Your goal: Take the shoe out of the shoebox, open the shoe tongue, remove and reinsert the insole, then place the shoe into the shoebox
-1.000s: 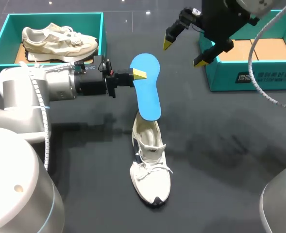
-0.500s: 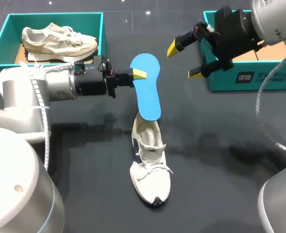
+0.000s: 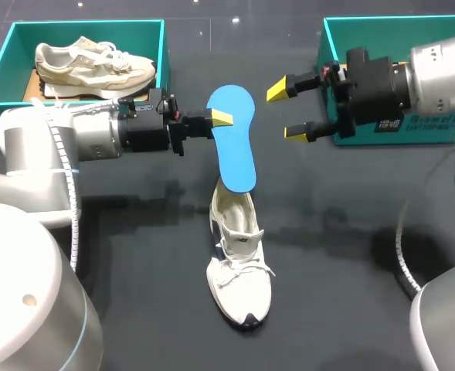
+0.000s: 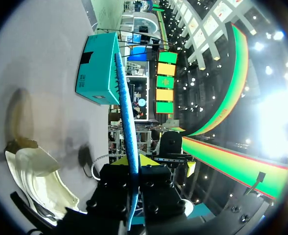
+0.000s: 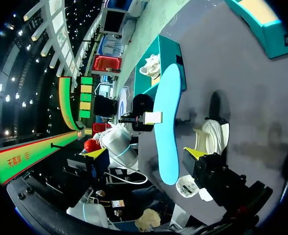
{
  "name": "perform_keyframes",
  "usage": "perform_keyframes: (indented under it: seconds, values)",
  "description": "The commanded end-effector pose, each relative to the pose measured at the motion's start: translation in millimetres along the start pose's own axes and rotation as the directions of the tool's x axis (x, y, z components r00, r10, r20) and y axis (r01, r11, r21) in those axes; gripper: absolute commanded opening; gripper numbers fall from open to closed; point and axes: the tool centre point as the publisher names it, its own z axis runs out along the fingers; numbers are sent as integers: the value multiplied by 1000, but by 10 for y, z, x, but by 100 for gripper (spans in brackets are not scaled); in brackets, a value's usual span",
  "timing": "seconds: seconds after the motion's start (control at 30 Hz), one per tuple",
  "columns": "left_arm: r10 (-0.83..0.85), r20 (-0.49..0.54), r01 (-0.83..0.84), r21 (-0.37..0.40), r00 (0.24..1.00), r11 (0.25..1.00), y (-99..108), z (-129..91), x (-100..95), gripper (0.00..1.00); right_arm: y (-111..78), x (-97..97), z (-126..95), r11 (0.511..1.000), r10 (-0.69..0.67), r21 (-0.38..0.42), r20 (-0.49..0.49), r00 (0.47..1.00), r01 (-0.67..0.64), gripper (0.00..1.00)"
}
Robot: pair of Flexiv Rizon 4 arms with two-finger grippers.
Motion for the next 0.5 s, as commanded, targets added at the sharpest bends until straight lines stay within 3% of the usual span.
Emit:
perform_keyframes:
  seconds: [0.03, 0.5]
  values:
    - [-1, 2, 1, -3, 1000, 1000, 0, -7, 1, 0, -42, -75, 37, 1000, 3, -6, -158, 987, -4, 100]
    - [-1, 2, 1, -3, 1000, 1000, 0, -7, 1, 0, -32, -225, 129, 1000, 2, 7, -185, 983, -1, 100]
